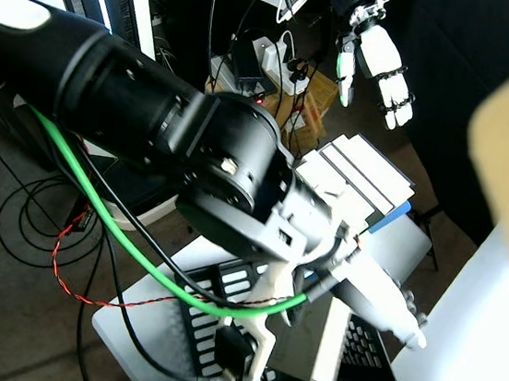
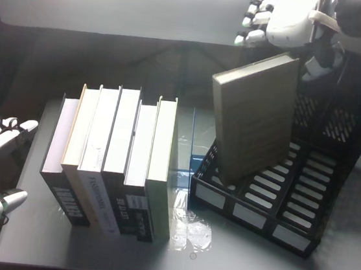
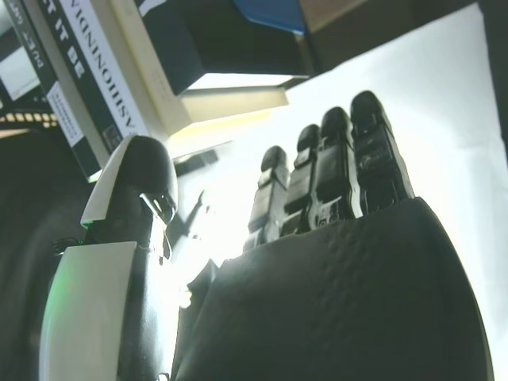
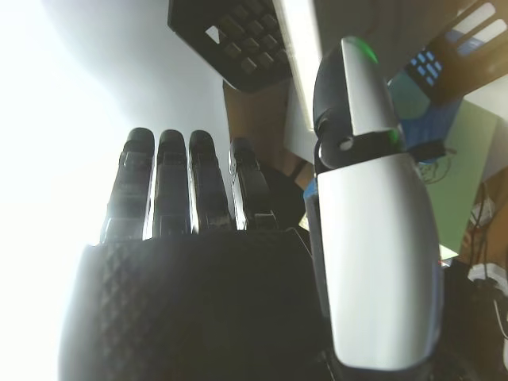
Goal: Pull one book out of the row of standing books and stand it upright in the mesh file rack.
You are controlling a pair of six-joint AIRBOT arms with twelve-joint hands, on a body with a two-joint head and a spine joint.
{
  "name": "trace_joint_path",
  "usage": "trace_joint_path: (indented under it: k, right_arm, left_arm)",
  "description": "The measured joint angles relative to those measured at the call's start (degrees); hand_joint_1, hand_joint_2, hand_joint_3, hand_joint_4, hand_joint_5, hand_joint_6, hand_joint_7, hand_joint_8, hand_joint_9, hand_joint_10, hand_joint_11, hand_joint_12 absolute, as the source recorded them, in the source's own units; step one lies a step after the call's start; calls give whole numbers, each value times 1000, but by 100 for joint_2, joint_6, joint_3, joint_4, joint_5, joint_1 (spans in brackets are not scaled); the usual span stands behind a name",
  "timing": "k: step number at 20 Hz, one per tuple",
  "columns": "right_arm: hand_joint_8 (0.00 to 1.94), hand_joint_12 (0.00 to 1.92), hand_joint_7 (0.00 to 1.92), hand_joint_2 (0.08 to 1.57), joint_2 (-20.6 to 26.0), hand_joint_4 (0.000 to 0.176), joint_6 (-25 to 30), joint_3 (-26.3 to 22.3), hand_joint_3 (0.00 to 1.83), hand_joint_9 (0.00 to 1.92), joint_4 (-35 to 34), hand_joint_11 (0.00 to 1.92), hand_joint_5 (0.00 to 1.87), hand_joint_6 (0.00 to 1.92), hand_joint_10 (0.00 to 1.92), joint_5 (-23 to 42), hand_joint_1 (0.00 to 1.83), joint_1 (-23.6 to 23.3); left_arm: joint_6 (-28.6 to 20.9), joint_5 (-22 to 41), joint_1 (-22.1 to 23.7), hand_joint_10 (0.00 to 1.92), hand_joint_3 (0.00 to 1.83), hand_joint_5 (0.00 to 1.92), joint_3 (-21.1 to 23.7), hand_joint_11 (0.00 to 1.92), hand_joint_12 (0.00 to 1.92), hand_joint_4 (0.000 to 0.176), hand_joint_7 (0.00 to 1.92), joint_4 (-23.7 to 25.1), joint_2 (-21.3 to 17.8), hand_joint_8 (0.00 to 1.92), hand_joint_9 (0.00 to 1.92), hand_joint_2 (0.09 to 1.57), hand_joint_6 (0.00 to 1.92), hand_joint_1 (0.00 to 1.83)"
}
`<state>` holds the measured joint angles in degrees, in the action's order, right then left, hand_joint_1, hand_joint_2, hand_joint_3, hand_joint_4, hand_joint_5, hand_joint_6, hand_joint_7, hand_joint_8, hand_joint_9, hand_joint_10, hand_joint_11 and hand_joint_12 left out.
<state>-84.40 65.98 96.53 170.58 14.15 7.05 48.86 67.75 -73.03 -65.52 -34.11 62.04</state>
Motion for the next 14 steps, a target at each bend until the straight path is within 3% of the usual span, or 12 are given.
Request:
trace_joint_path:
  k: [2, 4, 5, 6, 7, 8, 9, 10, 11, 12, 13, 14]
  right_arm:
    - [0, 0, 0, 1094, 310, 0, 188, -435, 0, 0, 0, 0, 0, 0, 0, -33, 901, -146]
    - [0, 0, 0, 1125, 601, 0, 221, -761, 11, 0, -17, 0, 0, 0, 0, -203, 837, -166]
    - [0, 0, 0, 1144, 737, 19, 225, -920, 16, 0, -59, 0, 0, 0, 0, -214, 811, -166]
    - [0, 0, 0, 1144, 844, 19, 225, -1054, 16, 0, -140, 0, 0, 0, 0, -225, 811, -162]
    - [0, 0, 0, 1173, 925, 66, 221, -1174, 20, 0, -356, 0, 0, 0, 0, -243, 763, -153]
    - [0, 0, 0, 1180, 960, 92, -107, -1231, 20, 0, -949, 0, 0, 0, 0, -315, 763, -111]
    - [0, 0, 0, 1196, 975, 138, -914, -1270, 24, 0, -1860, 0, 0, 0, 0, -417, 675, -57]
    - [0, 0, 0, 1196, 960, 138, -973, -1292, 24, 0, -2159, 0, 0, 0, 0, -435, 675, -31]
    - [0, 0, 0, 1196, 901, 168, -1043, -1296, 19, 0, -2625, 0, 0, 0, 0, -452, 641, 7]
    - [0, 0, 0, 1175, 879, 155, -1934, -1311, 6, 0, -3869, 0, 0, 0, 0, -411, 605, 59]
    - [0, 0, 0, 1169, 846, 144, -3414, -1235, 2, 0, -5731, 0, 0, 0, 0, -289, 632, 114]
    - [0, 0, 0, 1166, 737, 133, -4680, -931, 0, 0, -8192, 0, 0, 0, 0, 66, 637, 260]
  left_arm:
    - [-22, -4, 0, 0, 4, 0, 37, 0, 0, 109, 0, -46, 0, 0, 0, 1354, 0, 613]
    - [-33, 39, 0, 0, 5, 0, 70, 0, 0, 107, 0, -44, 0, 0, 0, 1361, 0, 618]
    - [-35, 37, 0, 0, 9, 0, 72, 0, 0, 114, 0, -59, 0, 0, 0, 1372, 0, 582]
    - [-35, 42, 0, 0, 9, 0, 72, 0, 0, 114, 0, -85, 0, 0, 0, 1372, 0, 582]
    - [-42, 74, 0, 0, 10, 0, 76, 0, 0, 125, 0, -107, 0, 0, 0, 1379, 0, 558]
    - [-46, 111, 0, 0, 10, 0, 114, 0, 0, 129, 0, -140, -7, 0, 0, 1381, 0, 554]
    - [-52, 114, 0, 0, 1, 0, 120, 0, 0, 104, 0, -127, -4, 0, 0, 1365, 0, 619]
    - [-57, 114, 0, 0, 1, 0, 133, 0, 0, 104, 0, -142, -7, 0, 0, 1365, 0, 619]
    - [-72, 118, 0, 0, 0, 0, 142, 0, 0, 107, 0, -149, -7, 0, 0, 1353, 0, 656]
    - [-76, 131, -4, 0, 0, 0, 166, 0, 0, 102, 0, -162, -15, 0, 0, 1341, 0, 704]
    - [-76, 133, -24, 0, 0, 0, 203, 0, 0, 94, 0, -212, -42, 0, 0, 1335, 0, 721]
    - [-87, 164, -96, 0, 0, 0, 210, 0, 0, 95, 0, -258, -55, 0, 0, 1334, 0, 734]
